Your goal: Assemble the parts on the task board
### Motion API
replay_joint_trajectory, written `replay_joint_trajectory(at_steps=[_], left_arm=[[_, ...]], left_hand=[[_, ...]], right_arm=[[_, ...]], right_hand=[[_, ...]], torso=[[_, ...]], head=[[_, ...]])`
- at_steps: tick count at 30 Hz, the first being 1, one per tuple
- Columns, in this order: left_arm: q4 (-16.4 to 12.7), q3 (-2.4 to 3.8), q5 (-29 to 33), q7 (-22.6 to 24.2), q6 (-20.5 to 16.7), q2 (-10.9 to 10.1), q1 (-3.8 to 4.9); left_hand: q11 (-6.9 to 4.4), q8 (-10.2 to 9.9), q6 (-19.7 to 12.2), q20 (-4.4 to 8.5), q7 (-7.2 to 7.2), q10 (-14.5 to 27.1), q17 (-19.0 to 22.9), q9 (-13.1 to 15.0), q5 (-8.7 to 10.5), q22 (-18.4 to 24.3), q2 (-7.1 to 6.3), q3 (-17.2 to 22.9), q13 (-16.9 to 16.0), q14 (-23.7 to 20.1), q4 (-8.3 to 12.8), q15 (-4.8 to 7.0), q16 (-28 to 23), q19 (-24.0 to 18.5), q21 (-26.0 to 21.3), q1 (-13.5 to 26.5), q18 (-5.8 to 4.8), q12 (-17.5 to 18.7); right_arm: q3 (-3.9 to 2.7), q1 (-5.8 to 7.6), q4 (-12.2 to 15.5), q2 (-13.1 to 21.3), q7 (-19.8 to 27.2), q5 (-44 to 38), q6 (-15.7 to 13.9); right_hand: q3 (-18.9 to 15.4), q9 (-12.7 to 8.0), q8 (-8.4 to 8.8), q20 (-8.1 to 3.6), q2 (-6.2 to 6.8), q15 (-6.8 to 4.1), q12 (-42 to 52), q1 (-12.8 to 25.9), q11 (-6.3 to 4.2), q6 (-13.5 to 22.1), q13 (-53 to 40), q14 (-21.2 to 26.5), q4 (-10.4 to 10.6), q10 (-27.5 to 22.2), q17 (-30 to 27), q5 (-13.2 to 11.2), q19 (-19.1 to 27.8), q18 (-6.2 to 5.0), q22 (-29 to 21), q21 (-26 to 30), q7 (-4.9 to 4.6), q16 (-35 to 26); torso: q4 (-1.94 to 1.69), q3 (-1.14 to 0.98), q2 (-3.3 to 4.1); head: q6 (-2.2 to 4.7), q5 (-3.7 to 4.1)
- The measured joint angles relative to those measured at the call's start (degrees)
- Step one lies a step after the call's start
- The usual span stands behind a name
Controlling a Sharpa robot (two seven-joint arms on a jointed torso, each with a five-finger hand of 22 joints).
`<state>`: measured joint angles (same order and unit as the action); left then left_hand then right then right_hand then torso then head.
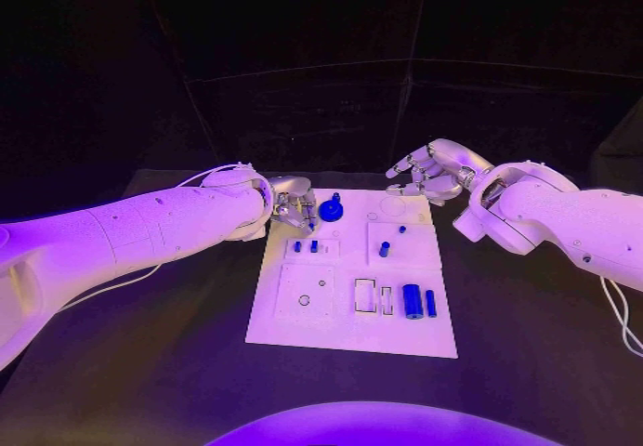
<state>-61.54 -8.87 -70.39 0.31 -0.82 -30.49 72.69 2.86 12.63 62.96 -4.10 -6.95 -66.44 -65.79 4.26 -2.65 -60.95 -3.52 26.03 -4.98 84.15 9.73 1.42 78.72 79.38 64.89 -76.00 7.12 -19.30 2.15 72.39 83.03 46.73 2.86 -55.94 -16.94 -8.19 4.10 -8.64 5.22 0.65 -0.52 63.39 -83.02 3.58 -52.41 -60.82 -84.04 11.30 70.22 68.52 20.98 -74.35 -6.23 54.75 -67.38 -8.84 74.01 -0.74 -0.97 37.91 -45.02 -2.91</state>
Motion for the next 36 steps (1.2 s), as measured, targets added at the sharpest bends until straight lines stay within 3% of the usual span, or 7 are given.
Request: replay_joint_trajectory(at_steps=[12, 14, 16, 22, 36], left_arm=[[0.0, 0.01, 0.0, -0.1, 0.1, 0.0, 0.00], [0.0, 0.01, 0.0, -0.1, 0.1, 0.0, 0.00], [0.1, 0.01, 0.1, -0.1, 0.1, 0.0, 0.00], [0.2, -0.01, 0.5, -0.5, 0.3, -0.1, 0.00], [-0.1, -0.02, 1.6, -1.0, 0.4, -0.5, -0.01]], left_hand=[[0.00, 0.0, 0.2, 0.00, 0.21, 0.0, 0.3, 0.0, 0.00, -0.2, 0.00, 0.2, 0.1, 0.0, 0.2, 0.00, 0.0, 0.0, 0.0, 0.0, 0.00, 0.5], [0.01, -0.7, 0.1, 0.00, 0.06, 0.0, 0.4, -0.1, 0.00, -0.3, -0.31, 0.2, 0.3, 0.0, 0.2, 0.00, 0.0, 0.0, 0.0, 0.3, 0.00, 1.1], [0.78, -1.5, -0.9, 0.00, -0.81, 0.8, 0.6, -0.4, -0.01, -0.3, -0.61, 0.3, 0.7, 0.0, 0.3, 0.00, 0.0, 0.0, 0.0, 0.6, 0.00, 2.2], [1.96, -3.9, -3.7, -0.52, -1.65, 3.2, 1.1, -0.7, -0.01, 0.3, -1.29, 0.6, 1.4, -0.1, 0.3, -0.73, 0.0, -0.5, -0.3, 1.8, 0.00, 4.7], [2.16, -4.6, -3.9, -0.92, -1.84, 3.8, 1.8, -0.5, -0.01, 0.7, -1.82, 1.0, 1.4, -0.1, 0.3, -1.14, -0.4, -0.5, -0.8, 2.4, 0.00, 5.8]], right_arm=[[0.00, 0.00, 0.0, 0.0, 0.0, 0.0, 0.0], [0.00, 0.00, 0.0, 0.0, 0.0, 0.0, 0.0], [0.00, 0.00, 0.0, 0.0, 0.0, 0.0, -0.1], [0.00, 0.00, -0.1, 0.0, 0.0, 0.0, -0.1], [0.00, 0.00, -0.2, 0.0, 0.0, 0.0, -0.2]], right_hand=[[0.0, 0.0, 0.00, 0.00, 0.00, 0.00, 0.0, 0.0, 0.00, 0.0, 0.0, 0.0, 0.0, 0.0, 0.0, 0.0, 0.0, 0.00, 0.0, 0.0, 0.00, 0.0], [0.0, 0.0, 0.00, 0.00, -0.24, 0.00, 0.0, -0.2, 0.00, 0.0, 0.0, 0.0, 0.0, 0.0, 0.1, 0.0, 0.0, 0.00, 0.0, 0.0, 0.00, 0.0], [0.0, 0.0, 0.00, 0.00, -0.23, 0.00, 0.0, -0.2, 0.00, 0.0, 0.0, 0.0, 0.0, 0.0, 0.1, 0.0, 0.0, 0.00, 0.0, 0.0, 0.00, 0.0], [0.0, 0.0, 0.00, 0.00, -0.23, 0.00, 0.0, -0.2, 0.00, 0.0, 0.0, 0.0, 0.0, 0.0, 0.1, 0.0, 0.0, 0.00, 0.0, 0.0, 0.00, 0.0], [0.0, 0.0, 0.00, 0.00, -0.23, 0.00, 0.0, -0.2, 0.00, 0.0, 0.0, 0.0, 0.0, 0.0, 0.1, 0.0, 0.0, 0.00, 0.0, 0.0, 0.00, 0.0]], torso=[[-0.01, 0.01, -0.02], [-0.01, 0.01, -0.02], [-0.01, 0.01, -0.03], [-0.01, 0.01, -0.02], [-0.02, 0.03, -0.04]], head=[[-0.11, -0.02], [-0.10, -0.02], [-0.10, -0.02], [-0.10, -0.02], [-0.15, 0.08]])
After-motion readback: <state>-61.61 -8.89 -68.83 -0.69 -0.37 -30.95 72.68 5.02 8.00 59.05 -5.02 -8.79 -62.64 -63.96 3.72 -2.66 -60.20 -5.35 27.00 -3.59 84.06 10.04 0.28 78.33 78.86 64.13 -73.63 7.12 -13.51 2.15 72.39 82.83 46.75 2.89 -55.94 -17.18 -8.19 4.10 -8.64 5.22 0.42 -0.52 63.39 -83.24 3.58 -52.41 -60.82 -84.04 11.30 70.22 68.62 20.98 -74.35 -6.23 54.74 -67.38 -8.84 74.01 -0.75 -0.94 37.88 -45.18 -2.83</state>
